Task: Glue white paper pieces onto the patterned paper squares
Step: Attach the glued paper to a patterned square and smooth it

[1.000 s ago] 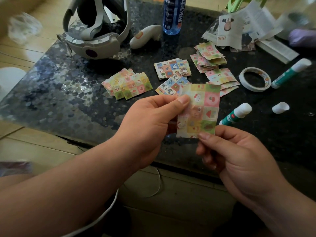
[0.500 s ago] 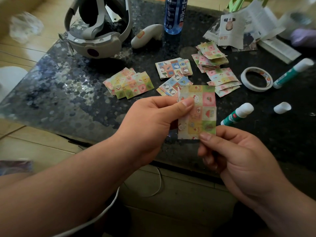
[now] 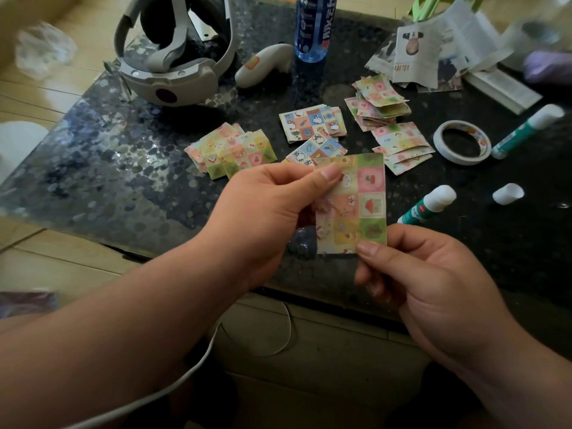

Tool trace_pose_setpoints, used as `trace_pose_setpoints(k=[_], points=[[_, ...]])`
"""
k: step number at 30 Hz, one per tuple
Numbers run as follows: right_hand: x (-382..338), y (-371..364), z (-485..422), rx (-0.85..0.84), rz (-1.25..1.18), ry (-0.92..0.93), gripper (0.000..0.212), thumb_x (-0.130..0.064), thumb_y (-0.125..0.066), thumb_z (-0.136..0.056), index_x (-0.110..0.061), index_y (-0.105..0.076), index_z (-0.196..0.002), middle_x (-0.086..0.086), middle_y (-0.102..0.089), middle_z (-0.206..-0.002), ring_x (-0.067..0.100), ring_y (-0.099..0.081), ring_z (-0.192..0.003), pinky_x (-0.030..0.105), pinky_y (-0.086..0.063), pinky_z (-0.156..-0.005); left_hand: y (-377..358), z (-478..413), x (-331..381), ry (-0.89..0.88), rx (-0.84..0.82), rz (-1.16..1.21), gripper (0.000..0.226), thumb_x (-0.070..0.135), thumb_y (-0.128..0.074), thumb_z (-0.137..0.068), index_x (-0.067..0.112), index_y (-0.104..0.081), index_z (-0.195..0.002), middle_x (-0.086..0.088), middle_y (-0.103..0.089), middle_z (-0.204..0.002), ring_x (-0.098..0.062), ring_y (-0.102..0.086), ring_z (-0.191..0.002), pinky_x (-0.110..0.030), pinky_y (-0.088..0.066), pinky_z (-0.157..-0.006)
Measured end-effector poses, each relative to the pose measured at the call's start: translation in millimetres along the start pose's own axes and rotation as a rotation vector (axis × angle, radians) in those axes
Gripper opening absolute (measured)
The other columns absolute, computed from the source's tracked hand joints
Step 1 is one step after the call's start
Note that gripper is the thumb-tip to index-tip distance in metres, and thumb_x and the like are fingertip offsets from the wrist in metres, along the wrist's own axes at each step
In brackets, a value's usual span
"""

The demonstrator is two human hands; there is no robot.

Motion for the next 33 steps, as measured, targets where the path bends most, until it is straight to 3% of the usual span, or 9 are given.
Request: trace_pose_setpoints(k=[2, 7, 10, 13, 17, 22, 24, 29, 33], points=[[-1.1, 0.9, -1.2, -0.006, 0.011, 0.014, 0.014, -0.026, -0.083, -0.075, -0.020, -0.075, -0.066, 0.008, -0.068, -0.065, 0.013, -0.055, -0.055, 0.020, -0.046, -0.051, -0.4, 0.4, -0.3, -0.003, 0.009, 0.005, 0.013, 0.016, -0.073, -0.072, 0.004, -0.073, -0.069, -0.015, -0.075, -0.081, -0.025, -0.074, -0.077, -0.036, -0.062, -0.068], [3.4, 1.5, -1.7, 0.004, -0.008, 0.007, 0.016, -0.027, -0.082, -0.075, -0.020, -0.074, -0.063, 0.010, -0.068, -0.064, 0.013, -0.054, -0.054, 0.020, -0.045, -0.051, -2.9, 2.1, -6.3, 0.070, -0.015, 0.017, 0.024, 0.021, -0.070, -0.078, -0.002, -0.072, -0.085, -0.022, -0.075, -0.093, -0.029, -0.072, -0.081, -0.044, -0.064, -0.074], [9.3, -0.7, -1.4, -0.037, 0.007, -0.011, 0.014, -0.025, -0.080, -0.077, -0.021, -0.075, -0.064, 0.011, -0.069, -0.065, 0.013, -0.055, -0.054, 0.021, -0.045, -0.052, -2.5, 1.5, -4.8, 0.049, -0.021, -0.023, 0.020, 0.022, -0.071, -0.075, 0.002, -0.070, -0.078, -0.017, -0.074, -0.084, -0.026, -0.071, -0.078, -0.041, -0.062, -0.073], [11.8, -2.2, -1.6, -0.091, 0.046, -0.026, 0.008, -0.027, -0.075, -0.078, -0.021, -0.078, -0.073, 0.011, -0.071, -0.069, 0.013, -0.056, -0.057, 0.022, -0.045, -0.053, -1.8, 1.3, -4.4, 0.031, -0.026, -0.039, 0.016, 0.021, -0.073, -0.073, 0.005, -0.071, -0.071, -0.016, -0.073, -0.083, -0.027, -0.071, -0.080, -0.045, -0.061, -0.079], [4.1, 0.5, -3.4, -0.107, 0.136, 0.059, 0.018, -0.036, -0.074, -0.080, -0.023, -0.079, -0.092, 0.014, -0.075, -0.081, 0.016, -0.058, -0.063, 0.024, -0.047, -0.054, -0.6, 2.7, -5.0, 0.015, -0.021, -0.077, 0.020, 0.021, -0.074, -0.073, 0.001, -0.071, -0.073, -0.020, -0.073, -0.086, -0.032, -0.070, -0.084, -0.049, -0.061, -0.082], [-6.8, 11.4, -8.6, 0.007, 0.026, 0.112, 0.032, -0.034, -0.071, -0.083, -0.006, -0.076, -0.097, 0.013, -0.079, -0.094, 0.024, -0.077, -0.086, 0.032, -0.062, -0.070, -7.4, 7.8, -12.4, 0.029, -0.054, -0.159, 0.018, 0.023, -0.077, -0.072, 0.005, -0.076, -0.071, -0.018, -0.075, -0.083, -0.030, -0.072, -0.078, -0.043, -0.062, -0.074], [-10.4, 16.0, -9.5, 0.077, 0.010, 0.124, 0.034, -0.033, -0.068, -0.080, -0.004, -0.074, -0.096, 0.013, -0.079, -0.092, 0.025, -0.078, -0.089, 0.035, -0.064, -0.073, -9.5, 9.2, -14.7, 0.025, -0.071, -0.218, 0.022, 0.026, -0.077, -0.073, 0.004, -0.076, -0.074, -0.016, -0.076, -0.085, -0.028, -0.074, -0.080, -0.040, -0.061, -0.075], [-13.2, 26.3, -12.3, 0.238, 0.028, 0.165, 0.016, -0.024, -0.070, -0.089, -0.012, -0.075, -0.080, 0.011, -0.078, -0.084, 0.026, -0.077, -0.083, 0.041, -0.064, -0.073, -13.7, 11.3, -25.3, 0.110, -0.098, -0.216, 0.022, 0.028, -0.075, -0.074, 0.006, -0.075, -0.073, -0.017, -0.077, -0.088, -0.029, -0.075, -0.085, -0.043, -0.062, -0.080], [-13.3, 31.2, -13.4, 0.280, -0.031, 0.171, 0.028, -0.015, -0.067, -0.095, -0.015, -0.075, -0.068, 0.009, -0.075, -0.075, 0.026, -0.076, -0.078, 0.039, -0.062, -0.069, -20.7, 15.6, -34.2, 0.194, -0.196, -0.197, 0.018, 0.021, -0.075, -0.075, 0.004, -0.075, -0.080, -0.019, -0.077, -0.092, -0.028, -0.075, -0.084, -0.037, -0.063, -0.075]])
Point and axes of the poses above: each hand's wrist, its own z-axis away from the middle knuckle, its own y-axis out of the back of the hand, x = y × z, the point moved 8 cm from there along -z, towards the middle knuckle
